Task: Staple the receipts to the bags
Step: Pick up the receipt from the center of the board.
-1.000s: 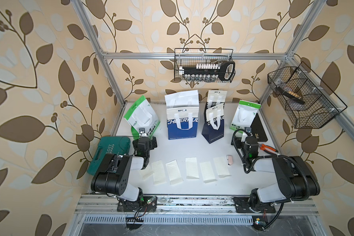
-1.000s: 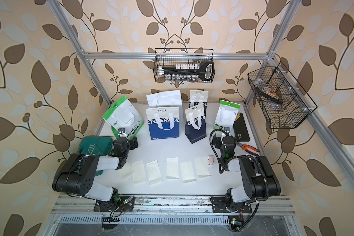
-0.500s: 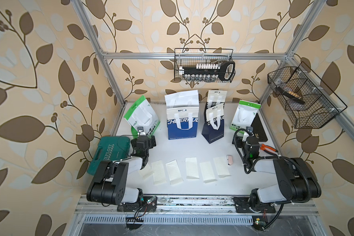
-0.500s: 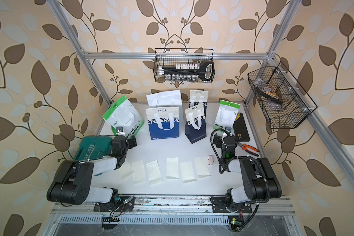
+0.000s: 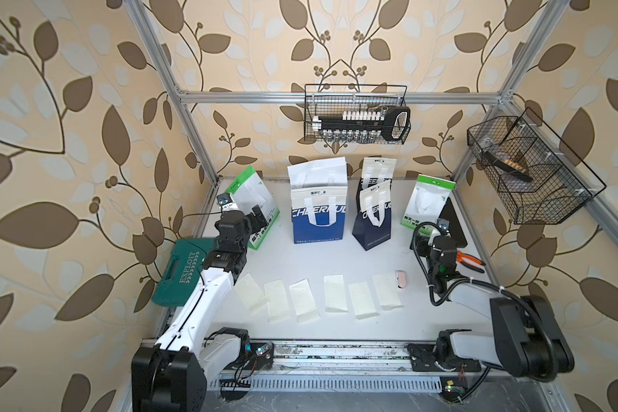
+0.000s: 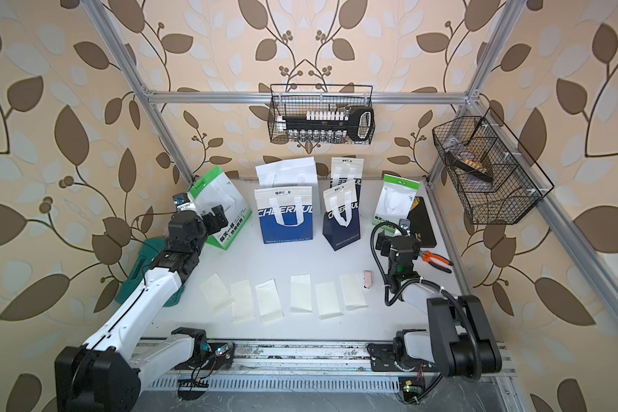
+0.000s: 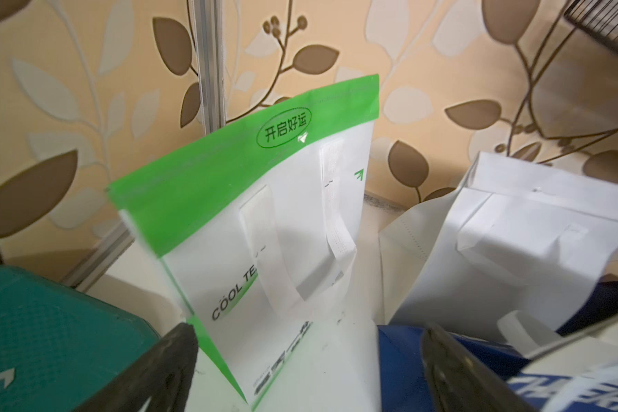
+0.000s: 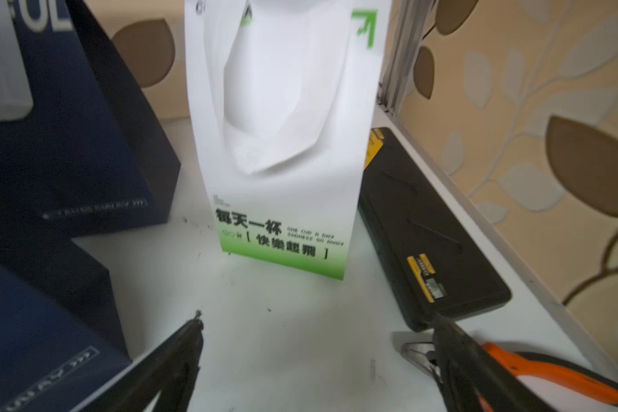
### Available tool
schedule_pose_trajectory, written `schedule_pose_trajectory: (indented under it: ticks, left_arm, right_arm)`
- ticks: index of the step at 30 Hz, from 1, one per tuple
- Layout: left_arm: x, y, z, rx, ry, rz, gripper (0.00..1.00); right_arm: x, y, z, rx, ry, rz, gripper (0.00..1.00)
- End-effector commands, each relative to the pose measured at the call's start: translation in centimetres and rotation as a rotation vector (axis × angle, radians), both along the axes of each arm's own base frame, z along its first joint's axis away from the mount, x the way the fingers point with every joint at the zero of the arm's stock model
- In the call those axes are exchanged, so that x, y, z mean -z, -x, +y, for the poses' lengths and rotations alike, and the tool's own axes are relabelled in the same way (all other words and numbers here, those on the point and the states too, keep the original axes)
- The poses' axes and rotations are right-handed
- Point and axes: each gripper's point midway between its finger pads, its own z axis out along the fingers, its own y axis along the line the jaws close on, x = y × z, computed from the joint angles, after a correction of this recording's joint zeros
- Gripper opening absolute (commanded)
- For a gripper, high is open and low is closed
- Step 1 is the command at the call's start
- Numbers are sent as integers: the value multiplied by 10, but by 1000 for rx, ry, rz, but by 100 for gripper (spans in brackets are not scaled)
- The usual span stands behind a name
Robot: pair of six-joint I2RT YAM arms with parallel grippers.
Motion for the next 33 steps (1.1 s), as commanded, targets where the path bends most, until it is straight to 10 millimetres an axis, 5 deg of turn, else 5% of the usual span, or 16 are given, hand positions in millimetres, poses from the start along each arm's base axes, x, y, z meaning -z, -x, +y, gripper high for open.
schedule_pose_trajectory:
  ticks: [1, 3, 5, 7, 10, 15, 23, 28, 33]
  left_arm:
    - [-11, 24, 11, -132, 236, -51, 99]
    - [-7, 45, 23, -263, 357, -5, 99]
    - [-22, 41, 8, -165, 357, 4, 99]
    - [-39, 38, -10, -54, 382, 8, 99]
    - [-64, 36, -35, 93, 428, -44, 99]
    - [-82, 37, -74, 300, 536, -48, 99]
    - [-81, 67, -120, 526, 568, 57, 99]
    - [-57, 100, -138, 637, 617, 144, 93]
    - [-24, 127, -139, 648, 600, 214, 93]
  right_arm:
    - [-22, 7, -20, 168, -82, 60, 100]
    - [-16, 21, -31, 337, -221, 90, 100]
    - [-3, 58, -46, 601, -379, 175, 100]
    - [4, 37, -24, 380, -411, 283, 99]
    - [6, 41, -8, 324, -484, 255, 99]
    - [-27, 57, 34, 143, -401, 259, 99]
    - [-25, 115, 161, -412, -413, 370, 94]
    - [-7, 159, 271, -876, -445, 527, 76]
    - [13, 195, 363, -1174, -365, 680, 71]
